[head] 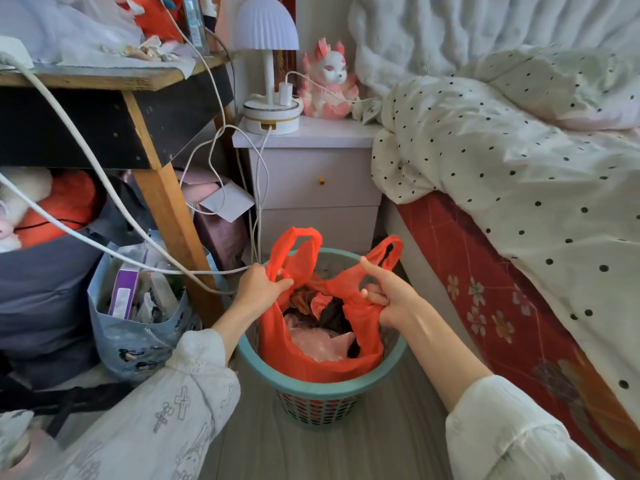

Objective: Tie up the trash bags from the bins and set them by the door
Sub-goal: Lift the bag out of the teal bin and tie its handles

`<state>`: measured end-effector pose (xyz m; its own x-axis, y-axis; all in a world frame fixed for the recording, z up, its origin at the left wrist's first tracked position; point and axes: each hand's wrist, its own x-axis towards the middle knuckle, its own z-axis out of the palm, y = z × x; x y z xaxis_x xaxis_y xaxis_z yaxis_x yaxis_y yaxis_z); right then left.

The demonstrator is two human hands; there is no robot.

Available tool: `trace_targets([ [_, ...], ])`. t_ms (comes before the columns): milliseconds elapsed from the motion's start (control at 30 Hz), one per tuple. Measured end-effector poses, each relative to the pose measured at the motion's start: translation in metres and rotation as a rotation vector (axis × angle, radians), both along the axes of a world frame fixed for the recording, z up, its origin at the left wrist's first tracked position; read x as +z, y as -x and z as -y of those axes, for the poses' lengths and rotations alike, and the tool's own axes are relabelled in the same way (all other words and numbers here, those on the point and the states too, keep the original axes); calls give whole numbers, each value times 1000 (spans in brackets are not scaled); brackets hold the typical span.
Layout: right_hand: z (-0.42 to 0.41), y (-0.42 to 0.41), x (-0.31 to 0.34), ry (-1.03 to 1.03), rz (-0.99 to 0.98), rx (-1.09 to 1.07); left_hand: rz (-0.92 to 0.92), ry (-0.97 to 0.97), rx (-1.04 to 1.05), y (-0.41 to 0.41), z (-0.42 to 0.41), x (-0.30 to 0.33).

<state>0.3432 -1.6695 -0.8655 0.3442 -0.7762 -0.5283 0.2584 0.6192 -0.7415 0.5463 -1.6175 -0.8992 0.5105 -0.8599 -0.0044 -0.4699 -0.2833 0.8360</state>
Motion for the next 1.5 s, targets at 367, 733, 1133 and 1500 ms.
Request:
trace_targets([
  [367, 20, -37, -5, 416, -198, -109, -518, 182, 260, -28, -2, -31],
  [733, 25, -34, -13, 249, 31, -417, -652, 317, 197, -6, -11, -14],
  [1133, 11, -36, -39, 592, -374, -159, -579, 275, 255, 0, 0, -33],
  [1500, 41, -46, 66, 455, -39, -210, -876, 573, 165, 27, 27, 77],
])
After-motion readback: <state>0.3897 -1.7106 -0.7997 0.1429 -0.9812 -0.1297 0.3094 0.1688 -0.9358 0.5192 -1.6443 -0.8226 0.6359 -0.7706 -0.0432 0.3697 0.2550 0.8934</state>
